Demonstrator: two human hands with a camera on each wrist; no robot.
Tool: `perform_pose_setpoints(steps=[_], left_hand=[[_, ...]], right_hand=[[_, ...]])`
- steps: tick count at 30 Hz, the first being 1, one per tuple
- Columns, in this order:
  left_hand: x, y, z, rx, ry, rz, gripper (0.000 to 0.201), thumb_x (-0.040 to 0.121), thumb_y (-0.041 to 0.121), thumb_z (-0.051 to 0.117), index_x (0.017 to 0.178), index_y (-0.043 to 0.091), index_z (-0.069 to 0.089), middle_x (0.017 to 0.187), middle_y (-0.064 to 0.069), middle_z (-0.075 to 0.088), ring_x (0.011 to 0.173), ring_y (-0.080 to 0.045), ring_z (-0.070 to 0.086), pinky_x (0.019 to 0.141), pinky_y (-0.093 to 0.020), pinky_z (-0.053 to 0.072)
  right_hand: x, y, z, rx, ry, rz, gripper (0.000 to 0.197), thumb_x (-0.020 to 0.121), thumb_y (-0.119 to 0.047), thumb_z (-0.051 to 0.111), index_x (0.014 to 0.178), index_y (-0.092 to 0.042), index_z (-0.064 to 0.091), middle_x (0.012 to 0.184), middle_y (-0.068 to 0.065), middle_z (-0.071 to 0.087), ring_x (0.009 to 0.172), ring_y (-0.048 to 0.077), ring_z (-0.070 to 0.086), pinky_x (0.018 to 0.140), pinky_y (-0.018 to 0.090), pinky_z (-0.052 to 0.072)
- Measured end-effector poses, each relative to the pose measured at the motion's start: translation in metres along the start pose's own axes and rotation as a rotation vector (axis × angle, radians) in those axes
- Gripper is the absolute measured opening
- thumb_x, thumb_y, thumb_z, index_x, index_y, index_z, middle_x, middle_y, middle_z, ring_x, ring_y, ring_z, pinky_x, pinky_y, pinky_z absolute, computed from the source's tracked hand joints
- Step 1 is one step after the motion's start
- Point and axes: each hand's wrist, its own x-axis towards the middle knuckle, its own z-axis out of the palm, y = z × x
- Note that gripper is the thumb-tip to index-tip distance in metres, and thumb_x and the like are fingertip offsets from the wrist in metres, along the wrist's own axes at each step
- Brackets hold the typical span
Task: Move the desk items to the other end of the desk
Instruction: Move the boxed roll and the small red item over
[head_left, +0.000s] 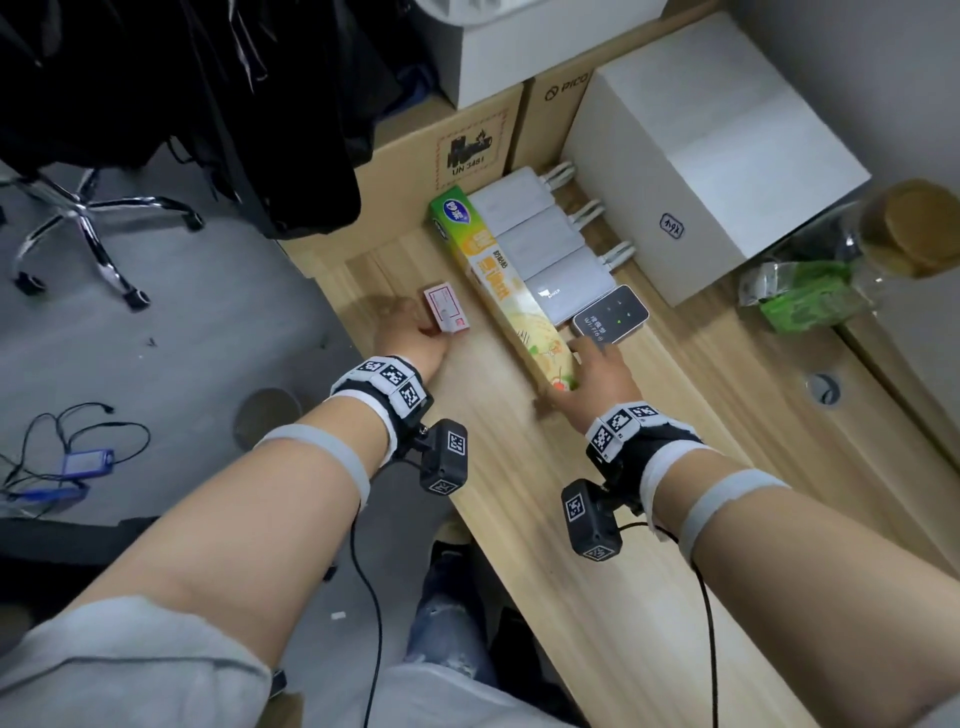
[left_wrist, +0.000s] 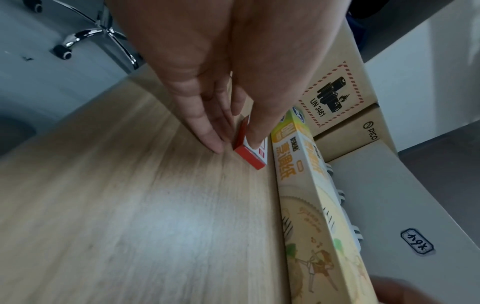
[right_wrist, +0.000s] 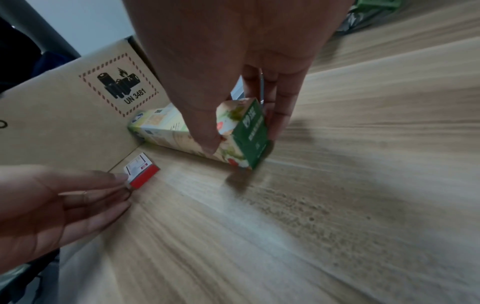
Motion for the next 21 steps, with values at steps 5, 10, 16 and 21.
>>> perform_pose_setpoints(steps=[5, 10, 16, 21], left_hand=[[-0.025, 0.006, 0.003, -0.037, -0.009, -0.028, 0.049, 0.075, 0.036, 0.074, 0.117, 0.016, 0.059, 0.106, -0.002, 0.071, 0.096, -0.024, 0.068, 0.092, -0.038, 0.054], [-0.068, 0.034, 0.031, -0.110, -0.122, 0.008, 0.006, 0.081, 0.023, 0.064, 0.085, 0.020, 0.061, 0.100, -0.014, 0.072, 0.097, -0.034, 0.069, 0.089, -0.047, 0.057], [-0.174, 0.079, 0.101, -0.061, -0.353, 0.142, 0.021, 0.090, 0.013, 0.054, 0.070, 0.016, 0.058, 0.075, -0.006, 0.065, 0.063, -0.019, 0.060, 0.065, -0.030, 0.049], [-0.303, 0.108, 0.195, -0.066, -0.558, 0.257, 0.012, 0.095, 0.015, 0.053, 0.085, 0.014, 0.059, 0.091, -0.011, 0.066, 0.067, -0.017, 0.061, 0.065, -0.030, 0.050]], right_hand=[[-0.016, 0.002, -0.014, 0.064, -0.013, 0.055, 0.074, 0.076, -0.050, 0.072, 0.138, -0.025, 0.040, 0.131, 0.008, 0.046, 0.110, 0.028, 0.058, 0.092, 0.038, 0.049], [-0.056, 0.031, -0.044, 0.180, 0.039, 0.113, 0.070, 0.079, -0.049, 0.072, 0.136, -0.023, 0.041, 0.129, 0.011, 0.049, 0.103, 0.026, 0.061, 0.088, 0.035, 0.050], [-0.155, 0.125, -0.085, 0.366, 0.100, 0.289, 0.059, 0.081, -0.051, 0.071, 0.129, -0.021, 0.054, 0.121, 0.007, 0.061, 0.102, 0.025, 0.065, 0.087, 0.035, 0.052], [-0.282, 0.242, -0.100, 0.558, 0.194, 0.429, 0.042, 0.081, -0.046, 0.071, 0.114, -0.023, 0.061, 0.111, 0.006, 0.067, 0.094, 0.028, 0.069, 0.088, 0.046, 0.057]])
